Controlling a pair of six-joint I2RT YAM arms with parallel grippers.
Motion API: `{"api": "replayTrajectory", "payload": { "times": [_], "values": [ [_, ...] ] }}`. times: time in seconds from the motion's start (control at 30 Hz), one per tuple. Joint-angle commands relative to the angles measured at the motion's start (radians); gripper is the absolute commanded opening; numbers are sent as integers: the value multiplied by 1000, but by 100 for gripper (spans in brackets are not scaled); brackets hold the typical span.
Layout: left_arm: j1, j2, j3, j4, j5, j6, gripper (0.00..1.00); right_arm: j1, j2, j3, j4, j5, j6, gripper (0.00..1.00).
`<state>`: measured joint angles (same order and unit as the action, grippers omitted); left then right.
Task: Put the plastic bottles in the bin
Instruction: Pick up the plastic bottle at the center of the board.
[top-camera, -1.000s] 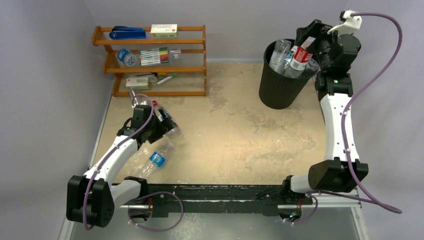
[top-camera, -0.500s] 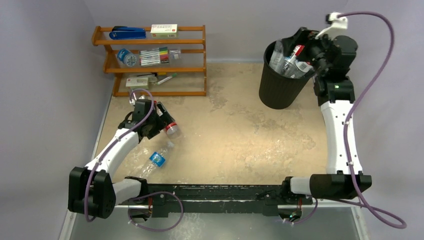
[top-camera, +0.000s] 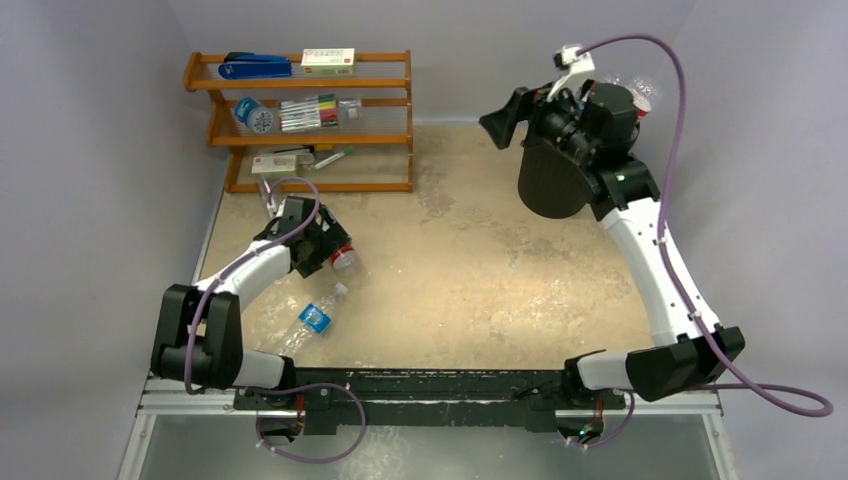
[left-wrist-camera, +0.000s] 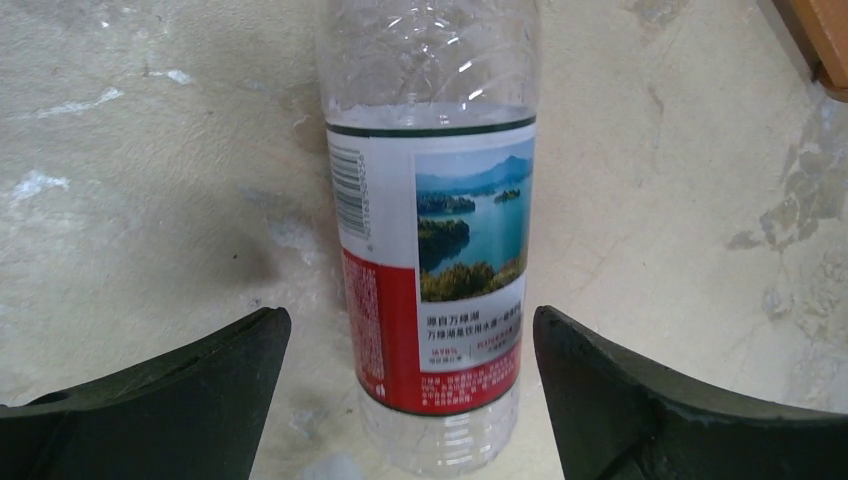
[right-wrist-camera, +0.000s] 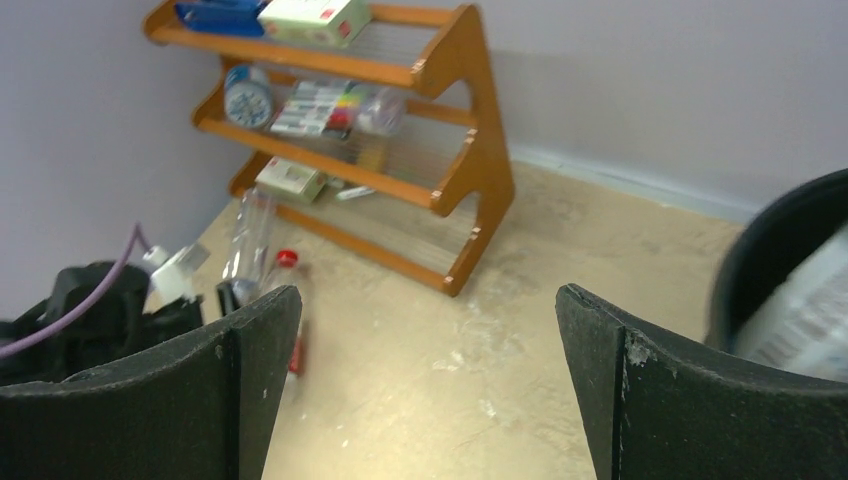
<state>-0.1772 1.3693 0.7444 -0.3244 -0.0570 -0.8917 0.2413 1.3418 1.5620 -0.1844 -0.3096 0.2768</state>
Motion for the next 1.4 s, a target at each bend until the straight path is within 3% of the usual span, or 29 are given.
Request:
{"api": "replayTrajectory", "payload": {
  "times": [0.0,0.1,0.27,0.37,0.87,1.17,1.37],
  "values": [
    [-2,50,28,99,-14,-26,92,63,6,-43,66,-38,5,100],
    [-2,72,22,123,-6,-29,86,93,13,-82,81,-40,7,100],
    [-4,53,3,146,8,-24,64,109,29,-148,100,-49,12,100],
    [-5,33,2,142,24,-8,57,114,45,-173,111,-65,15,100],
    [-49,-121,70,70,136,74,61,115,170,-226,206,-309,124,100],
    [-141,-184,62,258,346,76,63,115,249,-270,335,-482,248,100],
    [-224,-207,64,357,405,83,63,116,275,-281,406,-534,303,100]
  ]
}}
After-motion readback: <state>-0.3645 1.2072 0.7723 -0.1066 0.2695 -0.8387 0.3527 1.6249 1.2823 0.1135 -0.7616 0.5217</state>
